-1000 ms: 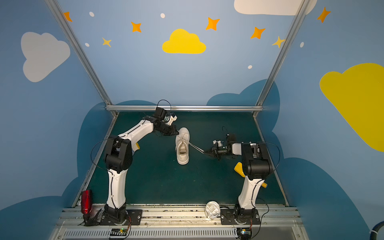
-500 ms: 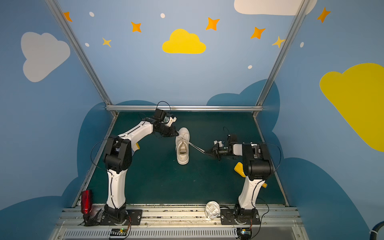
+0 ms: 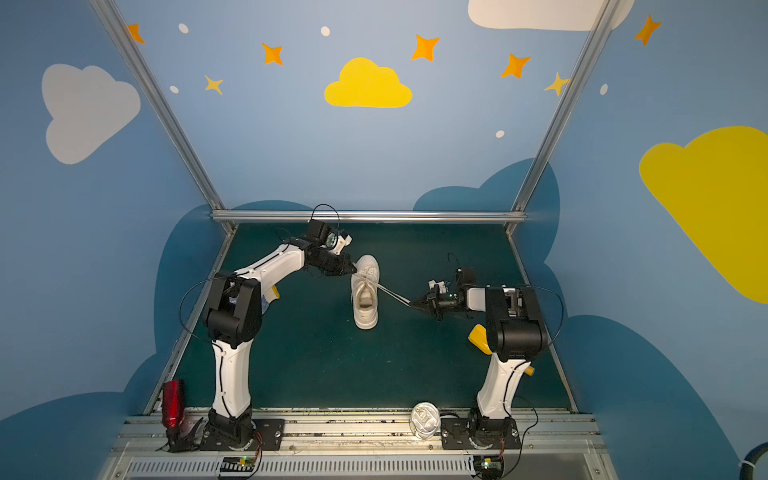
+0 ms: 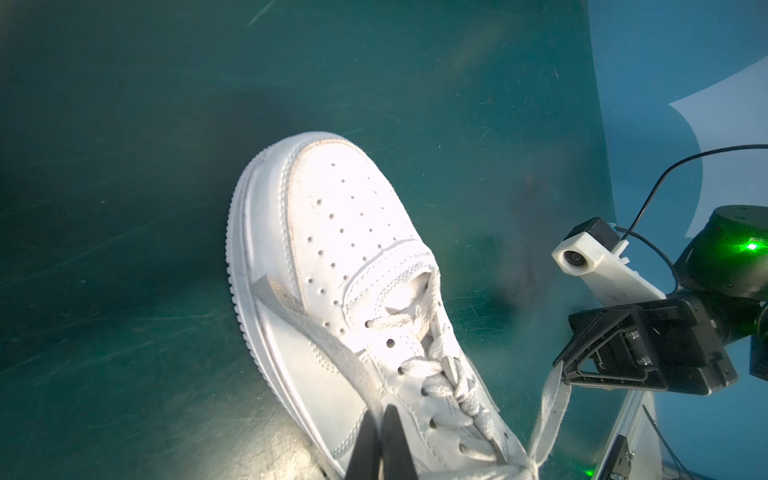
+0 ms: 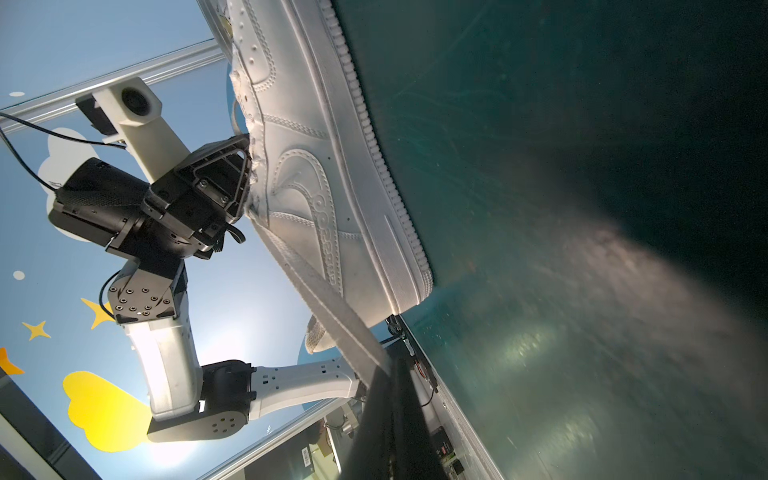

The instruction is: Tie the shoes

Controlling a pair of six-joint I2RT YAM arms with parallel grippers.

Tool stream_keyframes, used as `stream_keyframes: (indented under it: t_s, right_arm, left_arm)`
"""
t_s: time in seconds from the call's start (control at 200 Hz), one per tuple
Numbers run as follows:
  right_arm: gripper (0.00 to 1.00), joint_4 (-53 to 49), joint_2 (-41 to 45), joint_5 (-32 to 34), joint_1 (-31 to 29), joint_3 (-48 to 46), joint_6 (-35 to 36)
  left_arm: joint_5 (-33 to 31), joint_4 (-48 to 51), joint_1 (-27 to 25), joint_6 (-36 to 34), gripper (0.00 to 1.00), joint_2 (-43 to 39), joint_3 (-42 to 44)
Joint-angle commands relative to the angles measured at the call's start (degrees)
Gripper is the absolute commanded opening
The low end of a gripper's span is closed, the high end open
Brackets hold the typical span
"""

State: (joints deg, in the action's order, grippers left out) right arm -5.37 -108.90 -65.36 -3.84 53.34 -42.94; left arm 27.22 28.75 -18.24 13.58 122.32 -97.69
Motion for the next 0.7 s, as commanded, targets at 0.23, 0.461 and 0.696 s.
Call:
stream_keyframes:
  t_s: [0.23,0.461,0.696]
  right_arm:
    - [0.00,-3.6,1.3,1.9,1.5,0.6,1.5]
    - [0.00,-2.8,-1.4,-2.3,0.2,4.4,1.3]
    - [0.48,-12.8,-2.1,-0.6,0.5,9.2,7.3]
  left_arm:
    - [-2.9,-1.3,2.6,0.5,0.03,-1.7,0.0]
    - [1.5,-1.7,1.4,0.7,0.03,-0.7,-0.1]
    - [2.7,-2.8,1.1,0.4,0.58,-2.4,0.7]
